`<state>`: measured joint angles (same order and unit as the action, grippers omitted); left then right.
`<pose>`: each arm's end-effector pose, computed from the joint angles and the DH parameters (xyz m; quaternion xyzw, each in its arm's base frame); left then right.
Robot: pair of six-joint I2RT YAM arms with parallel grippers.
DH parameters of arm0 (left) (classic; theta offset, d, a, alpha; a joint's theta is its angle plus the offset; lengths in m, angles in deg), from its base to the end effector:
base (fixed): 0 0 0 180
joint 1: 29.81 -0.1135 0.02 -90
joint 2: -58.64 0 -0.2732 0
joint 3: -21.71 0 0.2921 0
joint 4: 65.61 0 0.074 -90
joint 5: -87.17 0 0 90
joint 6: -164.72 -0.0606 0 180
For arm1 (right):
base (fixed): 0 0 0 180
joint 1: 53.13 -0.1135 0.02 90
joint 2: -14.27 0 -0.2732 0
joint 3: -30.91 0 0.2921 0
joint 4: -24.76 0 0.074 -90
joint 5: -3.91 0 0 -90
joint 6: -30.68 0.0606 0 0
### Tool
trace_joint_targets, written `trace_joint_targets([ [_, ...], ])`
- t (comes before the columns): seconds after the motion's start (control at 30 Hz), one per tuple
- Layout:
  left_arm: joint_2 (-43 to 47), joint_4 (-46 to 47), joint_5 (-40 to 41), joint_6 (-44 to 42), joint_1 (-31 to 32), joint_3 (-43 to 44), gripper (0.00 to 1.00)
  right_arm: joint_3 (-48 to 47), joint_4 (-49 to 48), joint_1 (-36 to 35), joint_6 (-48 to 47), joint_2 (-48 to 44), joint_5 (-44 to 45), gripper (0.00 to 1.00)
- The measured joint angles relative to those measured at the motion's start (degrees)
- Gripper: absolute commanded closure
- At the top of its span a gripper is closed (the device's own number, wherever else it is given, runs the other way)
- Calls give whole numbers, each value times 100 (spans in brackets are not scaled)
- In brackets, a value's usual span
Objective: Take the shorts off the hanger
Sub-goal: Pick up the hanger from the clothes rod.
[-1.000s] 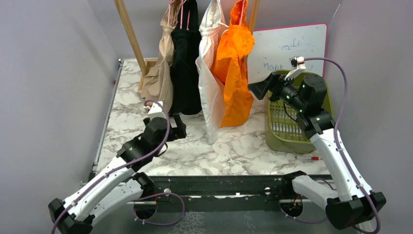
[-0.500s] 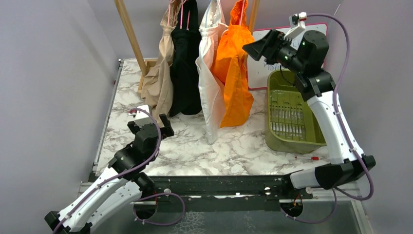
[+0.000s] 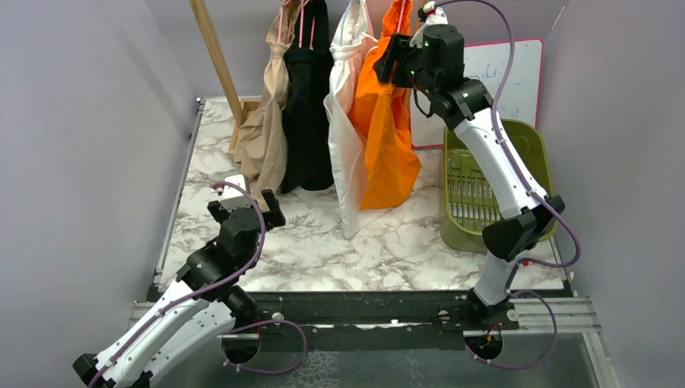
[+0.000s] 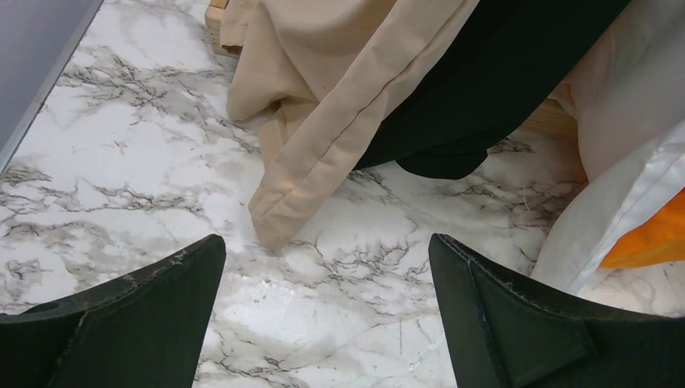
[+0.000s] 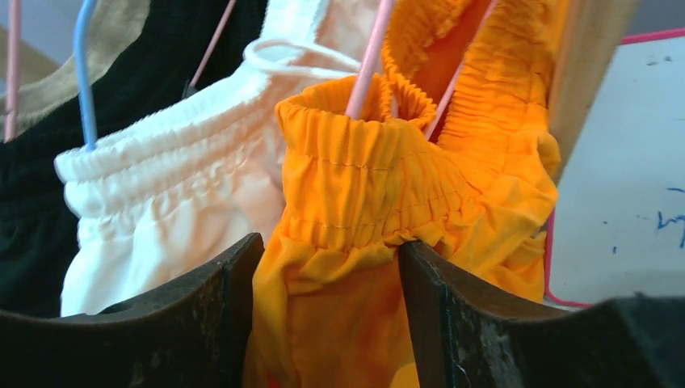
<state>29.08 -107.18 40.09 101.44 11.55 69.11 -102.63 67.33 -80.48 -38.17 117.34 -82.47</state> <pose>0.1540 -0.0806 0.2901 -0.0991 0.7985 -0.0309 0.5930 0.4148 0.2102 0.4996 -0.0222 0.7772 0.2357 0.5830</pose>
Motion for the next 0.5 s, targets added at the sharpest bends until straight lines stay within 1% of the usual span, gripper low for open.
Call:
trace_joint_targets([
  [0.03,-11,0,0,2,0,0,1,-109,74,-20,-83,83,201,43],
  [0.13,-122,2,7,2,0,0,1,-199,116,-68,-310,131,629,56],
  [0.2,-238,2,7,2,0,0,1,-232,83,-74,-468,129,807,66],
  [0.27,-378,0,-4,2,-7,0,1,-273,70,-76,-584,142,892,71],
  [0.33,-516,0,-24,2,-17,0,1,-358,66,-79,-675,181,909,87],
  [0.4,-638,-2,-61,2,-39,7,1,-459,68,-81,-765,247,907,96],
  [0.43,-704,-4,-85,2,-52,15,1,-490,63,-83,-800,278,914,99],
  [0.5,-804,-9,-120,2,-81,50,1,-496,52,-83,-848,302,966,99],
])
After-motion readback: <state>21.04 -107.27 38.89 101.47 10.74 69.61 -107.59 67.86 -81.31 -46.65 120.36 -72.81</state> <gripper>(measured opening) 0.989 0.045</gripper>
